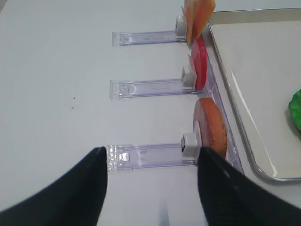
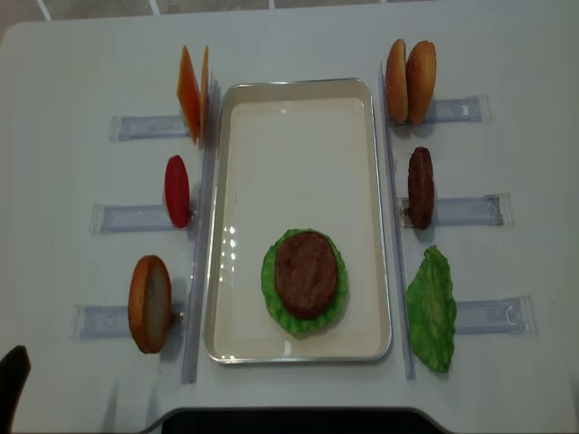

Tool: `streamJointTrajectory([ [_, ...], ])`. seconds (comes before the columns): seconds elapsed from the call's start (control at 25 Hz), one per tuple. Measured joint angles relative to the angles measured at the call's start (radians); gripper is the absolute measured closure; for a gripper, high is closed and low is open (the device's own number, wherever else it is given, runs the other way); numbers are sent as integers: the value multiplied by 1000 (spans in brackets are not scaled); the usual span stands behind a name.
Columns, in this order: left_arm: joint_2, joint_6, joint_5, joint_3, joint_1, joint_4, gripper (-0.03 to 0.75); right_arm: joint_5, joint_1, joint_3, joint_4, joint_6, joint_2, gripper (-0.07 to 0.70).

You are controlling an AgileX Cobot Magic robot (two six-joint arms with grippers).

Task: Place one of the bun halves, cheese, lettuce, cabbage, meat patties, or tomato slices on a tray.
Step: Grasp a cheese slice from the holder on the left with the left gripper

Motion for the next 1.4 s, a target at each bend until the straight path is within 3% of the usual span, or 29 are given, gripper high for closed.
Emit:
streamJointTrajectory([
  [0.92, 39, -19, 7, -7, 0, -8, 255, 0, 0, 0, 0, 0, 0, 204],
  [1.12, 162, -36, 34, -76, 0, -8, 255, 0, 0, 0, 0, 0, 0, 204],
  [1.4, 396, -74, 112, -245, 0, -8, 255, 0, 0, 0, 0, 0, 0, 204],
])
